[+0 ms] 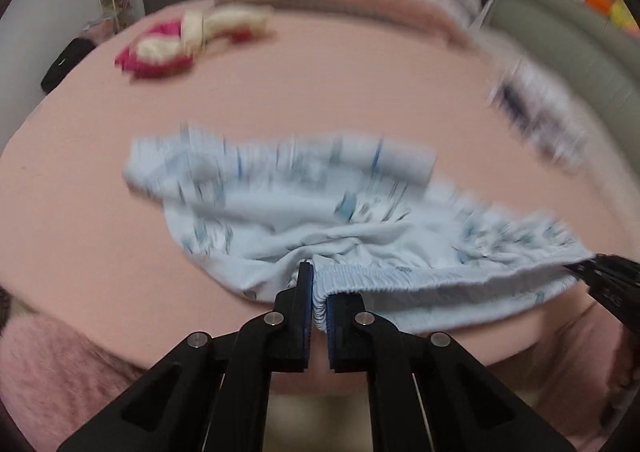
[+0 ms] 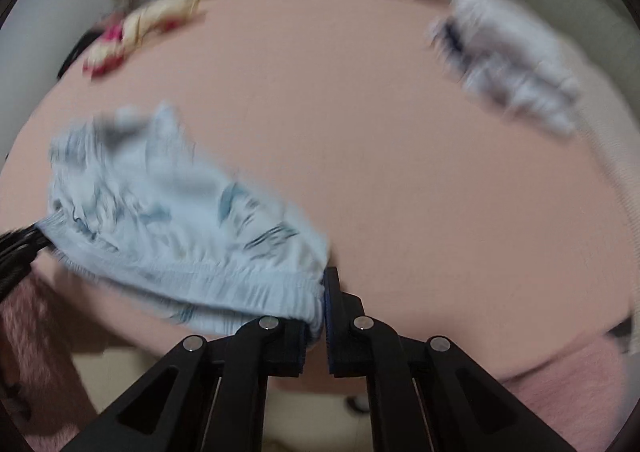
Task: Fold clothes
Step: 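Lift the waistband with both grippers, stretching it between them, then lay the garment flat on the bed and open both grippers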
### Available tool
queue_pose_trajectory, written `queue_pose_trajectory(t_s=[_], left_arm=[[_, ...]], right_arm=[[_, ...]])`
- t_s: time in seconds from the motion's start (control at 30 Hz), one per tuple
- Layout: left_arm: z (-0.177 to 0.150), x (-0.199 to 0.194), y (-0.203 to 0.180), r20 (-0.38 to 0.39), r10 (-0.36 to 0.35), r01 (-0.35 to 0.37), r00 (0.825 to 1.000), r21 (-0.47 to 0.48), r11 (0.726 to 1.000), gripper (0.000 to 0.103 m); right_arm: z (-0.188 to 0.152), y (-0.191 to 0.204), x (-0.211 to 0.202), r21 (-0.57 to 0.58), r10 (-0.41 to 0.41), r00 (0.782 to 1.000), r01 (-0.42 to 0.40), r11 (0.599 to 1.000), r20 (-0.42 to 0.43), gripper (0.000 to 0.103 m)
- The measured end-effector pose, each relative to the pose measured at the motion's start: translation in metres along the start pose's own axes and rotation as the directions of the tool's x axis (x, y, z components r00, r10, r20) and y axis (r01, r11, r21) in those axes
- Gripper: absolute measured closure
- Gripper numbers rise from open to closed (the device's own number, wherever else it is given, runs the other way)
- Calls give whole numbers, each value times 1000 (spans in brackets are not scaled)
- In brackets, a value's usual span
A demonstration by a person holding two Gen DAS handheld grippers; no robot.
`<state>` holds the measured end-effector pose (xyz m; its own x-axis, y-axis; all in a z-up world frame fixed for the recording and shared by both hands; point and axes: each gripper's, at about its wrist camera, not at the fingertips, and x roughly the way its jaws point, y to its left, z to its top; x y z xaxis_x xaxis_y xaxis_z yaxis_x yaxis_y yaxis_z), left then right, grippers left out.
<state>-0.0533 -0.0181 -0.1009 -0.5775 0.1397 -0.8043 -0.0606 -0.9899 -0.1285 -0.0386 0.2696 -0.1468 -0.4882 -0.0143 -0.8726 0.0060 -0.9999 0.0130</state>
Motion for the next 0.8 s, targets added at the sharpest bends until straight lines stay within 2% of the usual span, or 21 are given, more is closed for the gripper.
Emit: queue_pose_trajectory(t_s=[0.07, 0.13, 0.2, 0.33, 0.37, 0.4, 0.47, 0.53, 0.57, 0.6, 0.67, 0.7, 0.73, 0.8], left_arm=[[29, -38, -9, 97, -28, 25, 995, 32, 999, 99], [64, -85, -19, 214, -62, 46, 975, 79, 996, 99], [87, -130, -17, 298, -113, 87, 948, 98, 991, 99], [124, -208, -10, 392, -214, 171, 895, 143, 975, 99], [130, -209, -11, 381, -219, 174, 898, 149, 973, 99], [137, -211, -12, 370, -224, 177, 902, 156, 972, 99], [151, -212, -15, 345, -231, 182, 910, 169, 969, 99], [166, -176, -19, 270, -200, 158, 942, 169, 973, 99], [176, -155, -21, 236, -201, 166, 951, 159, 973, 99], [187, -136, -23, 206, -200, 171, 958, 150, 974, 99], [209, -125, -33, 220, -173, 142, 960, 150, 979, 99], [221, -135, -41, 263, -174, 131, 949, 173, 976, 99], [230, -151, -49, 317, -181, 122, 931, 198, 972, 99], [247, -194, -61, 428, -186, 85, 885, 244, 966, 99]], right_arm=[[25, -6, -41, 14, 13, 994, -14, 1000, 106, 100], [52, -8, -90, 9, 24, 974, -27, 1000, 224, 100], [74, -4, -149, -26, 19, 935, -11, 1000, 354, 100], [98, -11, -253, -60, 131, 849, -117, 991, 512, 100], [101, -14, -276, -74, 171, 825, -155, 985, 538, 100], [104, -17, -291, -80, 186, 811, -171, 982, 554, 100], [111, -20, -300, -78, 171, 808, -153, 985, 565, 100], [129, -18, -268, -73, 117, 853, -92, 993, 509, 100], [138, -17, -252, -72, 89, 872, -62, 995, 480, 100], [148, -16, -236, -71, 65, 890, -36, 997, 450, 99], [176, -23, -209, -58, 60, 921, -40, 998, 386, 99], [188, -27, -209, -51, 65, 921, -50, 997, 383, 99], [198, -32, -216, -47, 63, 915, -48, 998, 400, 99], [214, -35, -252, -52, 56, 872, -35, 998, 487, 99]])
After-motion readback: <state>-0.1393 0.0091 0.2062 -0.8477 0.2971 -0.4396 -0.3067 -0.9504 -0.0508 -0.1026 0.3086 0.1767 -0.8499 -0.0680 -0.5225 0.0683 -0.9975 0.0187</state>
